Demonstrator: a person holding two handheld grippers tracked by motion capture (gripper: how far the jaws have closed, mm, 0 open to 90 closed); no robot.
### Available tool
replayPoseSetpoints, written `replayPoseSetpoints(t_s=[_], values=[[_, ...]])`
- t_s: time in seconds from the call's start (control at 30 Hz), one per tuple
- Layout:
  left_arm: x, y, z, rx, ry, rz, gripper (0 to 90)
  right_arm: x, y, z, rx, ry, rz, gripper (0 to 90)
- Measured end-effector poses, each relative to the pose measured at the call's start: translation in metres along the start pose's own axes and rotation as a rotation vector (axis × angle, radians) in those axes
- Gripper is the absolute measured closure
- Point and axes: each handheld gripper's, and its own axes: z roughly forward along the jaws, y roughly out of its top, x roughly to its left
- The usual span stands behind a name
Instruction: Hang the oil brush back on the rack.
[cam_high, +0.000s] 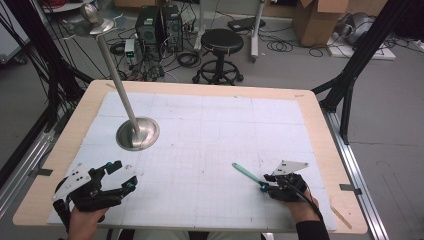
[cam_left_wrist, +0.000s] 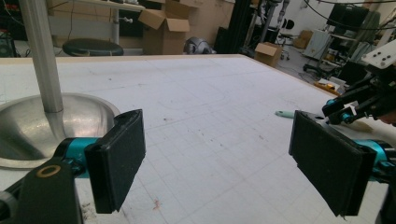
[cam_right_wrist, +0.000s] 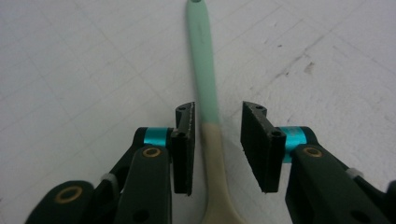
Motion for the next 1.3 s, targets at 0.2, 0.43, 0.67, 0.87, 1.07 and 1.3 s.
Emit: replayPoseSetpoints(t_s=[0.2, 0.43, 0.67, 0.87, 1.07, 1.3], values=[[0.0, 0.0, 0.0, 0.002, -0.002, 0.002, 18.9, 0.0, 0.0, 0.001, 0.005, 0.013, -0.002, 73.8], [0.0, -0.001, 0.001, 0.007, -0.001, 0.003, 18.9, 0.0, -0.001, 0.002, 0.005, 0.024, 0.03, 80.9], [-0.001, -0.001, 0.002, 0.016, -0.005, 0.004, 18.9, 0.004, 0.001, 0.002, 0.018, 0.0, 0.028, 81.8], [-0.002, -0.001, 0.003, 0.015, -0.011, 0.017, 18.9, 0.004, 0.002, 0.0, 0.01, -0.004, 0.042, 82.0], [-0.001, 0.0, 0.001, 0.005, -0.02, 0.015, 19.0, 0.003, 0.004, -0.012, -0.092, 0.023, 0.08, 81.9], [-0.004, 0.003, -0.001, -0.017, -0.047, 0.012, 18.9, 0.01, 0.01, -0.026, -0.205, 0.07, 0.079, 81.8]])
